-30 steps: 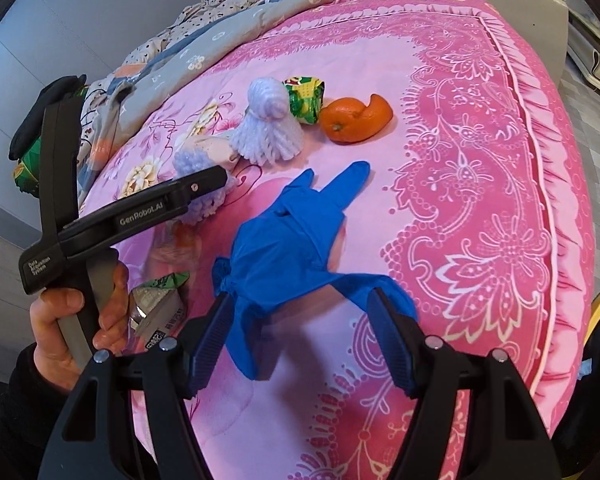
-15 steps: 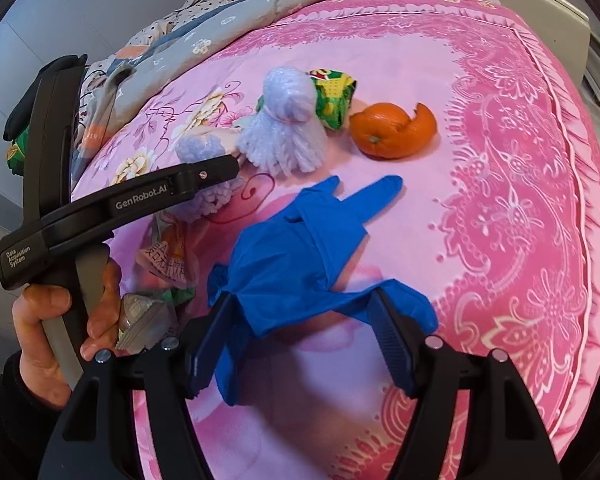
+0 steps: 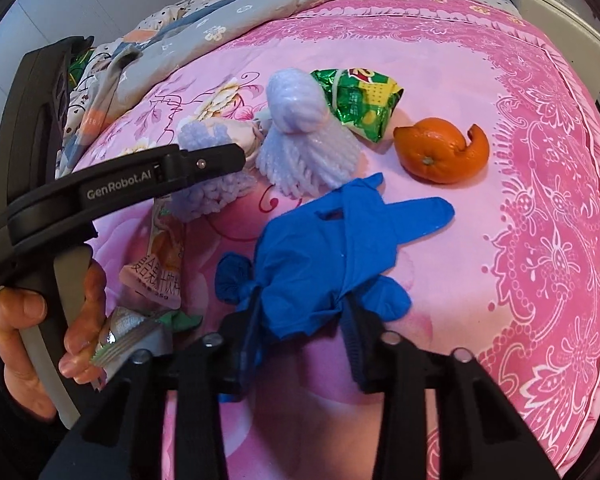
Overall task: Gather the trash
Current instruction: 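Grasp the blue glove with the right tool while the left tool grasps the light-blue foam net, then carry the blue glove and foam net over the yellow bin with both tools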
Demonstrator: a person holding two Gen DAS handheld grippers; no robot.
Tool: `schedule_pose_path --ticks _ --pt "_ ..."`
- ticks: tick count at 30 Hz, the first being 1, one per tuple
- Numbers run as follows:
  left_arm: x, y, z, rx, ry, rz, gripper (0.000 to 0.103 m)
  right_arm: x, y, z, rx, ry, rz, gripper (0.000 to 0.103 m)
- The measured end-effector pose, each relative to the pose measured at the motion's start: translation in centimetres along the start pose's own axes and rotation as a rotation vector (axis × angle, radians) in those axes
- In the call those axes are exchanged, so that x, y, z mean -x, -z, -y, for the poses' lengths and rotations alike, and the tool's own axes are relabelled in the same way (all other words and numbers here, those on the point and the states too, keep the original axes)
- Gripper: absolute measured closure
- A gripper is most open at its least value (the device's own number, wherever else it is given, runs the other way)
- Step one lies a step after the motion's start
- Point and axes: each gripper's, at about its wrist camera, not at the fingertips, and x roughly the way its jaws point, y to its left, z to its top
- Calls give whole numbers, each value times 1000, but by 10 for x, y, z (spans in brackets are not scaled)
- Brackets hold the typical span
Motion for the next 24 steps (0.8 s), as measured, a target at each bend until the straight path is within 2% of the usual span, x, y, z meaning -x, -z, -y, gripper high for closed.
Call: schedule_pose_path --ticks 3,8,24 --pt "3 0 -1 11 10 6 49 3 1 0 2 -6 13 85" --pt "10 0 -3 23 16 26 50 16 4 0 26 24 62 90" --pt "69 10 18 -19 18 142 50 93 28 36 -37 59 178 91"
